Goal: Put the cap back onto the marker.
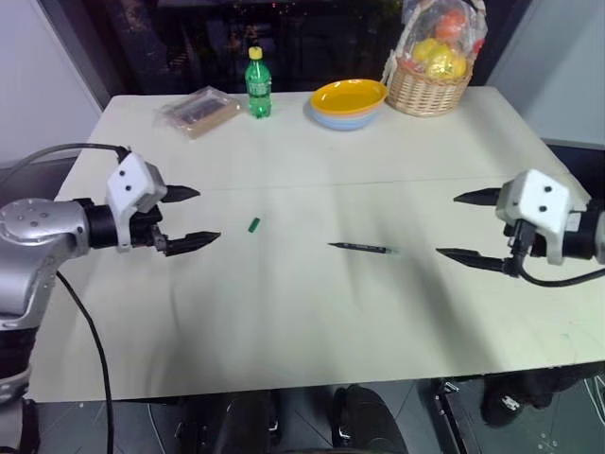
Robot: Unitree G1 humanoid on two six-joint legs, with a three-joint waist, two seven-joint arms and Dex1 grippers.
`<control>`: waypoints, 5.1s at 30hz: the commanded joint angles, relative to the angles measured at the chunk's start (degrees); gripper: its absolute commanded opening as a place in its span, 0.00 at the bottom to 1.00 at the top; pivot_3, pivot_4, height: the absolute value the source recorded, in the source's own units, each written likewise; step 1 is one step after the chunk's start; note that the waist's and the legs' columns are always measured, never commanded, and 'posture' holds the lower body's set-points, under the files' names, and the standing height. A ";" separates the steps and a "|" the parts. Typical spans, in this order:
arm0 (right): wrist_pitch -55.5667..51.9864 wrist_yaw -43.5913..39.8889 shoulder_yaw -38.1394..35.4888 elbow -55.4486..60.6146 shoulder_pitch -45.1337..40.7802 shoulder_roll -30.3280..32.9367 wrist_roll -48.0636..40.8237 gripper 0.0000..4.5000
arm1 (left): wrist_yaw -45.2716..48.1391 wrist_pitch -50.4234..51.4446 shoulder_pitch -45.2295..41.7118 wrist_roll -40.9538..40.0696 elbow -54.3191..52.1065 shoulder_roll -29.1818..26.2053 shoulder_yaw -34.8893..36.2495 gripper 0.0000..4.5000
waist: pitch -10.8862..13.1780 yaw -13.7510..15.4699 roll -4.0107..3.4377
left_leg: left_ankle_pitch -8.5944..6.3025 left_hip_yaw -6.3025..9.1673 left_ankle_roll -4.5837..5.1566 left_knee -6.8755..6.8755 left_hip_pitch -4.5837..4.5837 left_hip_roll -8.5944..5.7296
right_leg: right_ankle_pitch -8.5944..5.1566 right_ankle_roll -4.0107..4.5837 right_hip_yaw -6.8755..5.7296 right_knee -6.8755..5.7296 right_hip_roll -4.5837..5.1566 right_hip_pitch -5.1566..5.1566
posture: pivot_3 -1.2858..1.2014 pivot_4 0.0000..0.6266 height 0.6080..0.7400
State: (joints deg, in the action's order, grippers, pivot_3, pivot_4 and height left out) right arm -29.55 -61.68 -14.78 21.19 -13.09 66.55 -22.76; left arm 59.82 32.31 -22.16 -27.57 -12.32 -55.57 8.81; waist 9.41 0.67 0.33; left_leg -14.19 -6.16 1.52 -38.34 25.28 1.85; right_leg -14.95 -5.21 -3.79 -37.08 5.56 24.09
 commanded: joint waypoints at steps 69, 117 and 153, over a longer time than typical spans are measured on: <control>-14.16 22.44 -1.64 25.73 10.78 -13.46 -5.01 1.00 | -31.90 -0.03 -11.62 21.54 26.99 34.26 -13.66 1.00 | -0.01 0.29 0.10 | -0.16 0.22 0.27 -0.72 0.06 0.00 | 0.04 -0.06 -0.09 -0.14 0.06 -0.35 | 0.52 0.24 1.00; 4.49 5.90 15.96 -16.01 -8.14 -20.50 0.12 1.00 | 13.31 2.60 -16.36 -0.40 6.08 6.28 -8.46 0.01 | 0.06 -0.07 0.09 | -0.26 0.06 0.40 -0.69 0.17 0.00 | -0.05 0.10 -0.13 -0.01 0.07 -0.21 | 0.52 0.24 1.00; 24.07 -5.67 23.40 -56.12 -22.99 -32.22 16.69 0.13 | 9.76 7.34 -9.02 -6.31 -3.57 -2.06 -3.01 0.00 | 0.12 -1.50 0.01 | -0.03 0.02 0.01 -0.64 0.09 0.02 | 0.02 -0.16 -0.08 -0.14 0.02 -0.24 | 0.52 0.24 1.00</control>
State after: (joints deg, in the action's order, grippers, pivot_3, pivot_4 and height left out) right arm -5.66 -66.43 7.68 -34.12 -36.51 34.77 -7.04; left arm 69.79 39.62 -31.08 -33.18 -14.72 -56.71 3.63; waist 9.52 -0.83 0.34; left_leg -14.22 -6.13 1.52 -38.99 25.36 1.87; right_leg -14.94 -5.37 -3.88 -37.22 5.57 23.84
